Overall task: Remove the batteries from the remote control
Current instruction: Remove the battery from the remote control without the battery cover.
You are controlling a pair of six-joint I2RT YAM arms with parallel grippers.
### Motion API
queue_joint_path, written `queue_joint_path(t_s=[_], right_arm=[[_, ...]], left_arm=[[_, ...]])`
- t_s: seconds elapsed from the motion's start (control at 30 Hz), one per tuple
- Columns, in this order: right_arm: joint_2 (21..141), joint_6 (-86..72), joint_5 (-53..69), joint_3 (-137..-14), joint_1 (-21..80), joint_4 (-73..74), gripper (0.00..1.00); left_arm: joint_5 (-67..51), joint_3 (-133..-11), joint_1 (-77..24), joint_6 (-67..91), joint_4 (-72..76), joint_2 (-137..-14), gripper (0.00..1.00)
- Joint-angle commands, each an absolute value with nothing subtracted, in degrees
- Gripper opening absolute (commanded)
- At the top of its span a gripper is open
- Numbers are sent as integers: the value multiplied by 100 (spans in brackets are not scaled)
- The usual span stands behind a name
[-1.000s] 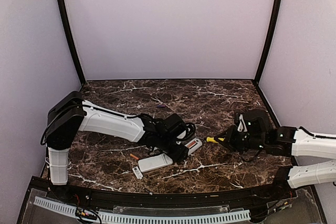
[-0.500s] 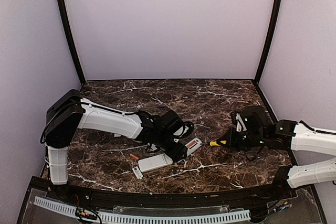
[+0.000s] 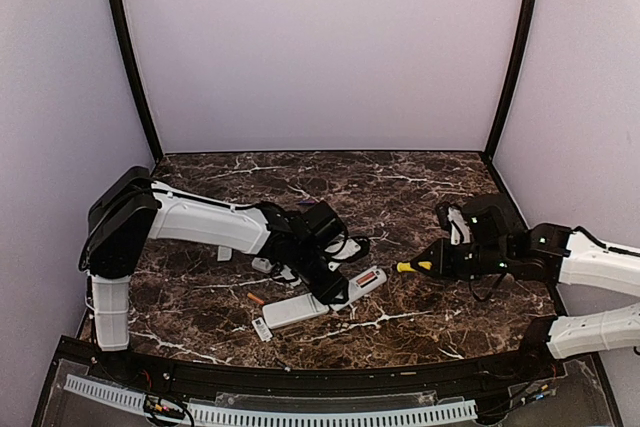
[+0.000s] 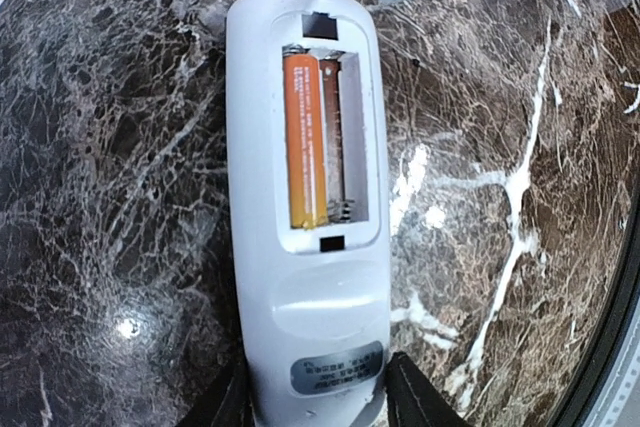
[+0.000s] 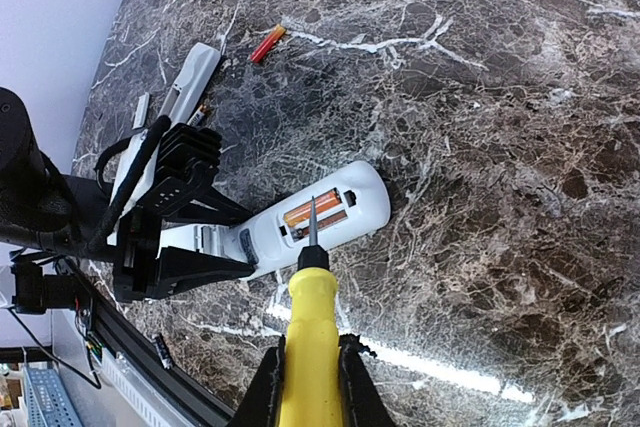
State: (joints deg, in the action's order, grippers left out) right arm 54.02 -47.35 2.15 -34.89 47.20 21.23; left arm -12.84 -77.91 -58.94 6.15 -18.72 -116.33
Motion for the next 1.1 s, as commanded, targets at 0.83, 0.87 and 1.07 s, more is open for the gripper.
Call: queue_joint_path(t_s=[0.83,0.87,1.07], right_arm=[[6197,-3806,-136,-3851,4854,1846,0],[6213,-3800,-140,-3850,4851,1842,0],[6342,-3815,-29,-3811,4852,1789,0]], left_arm=[[-1425,-7646,-5803,-229,-2373,-11992,39],[-1424,-7653,-5802,-229,-2377,-11995,39],[-1408,-7655,-5801,-246,-2390,-12010,38]])
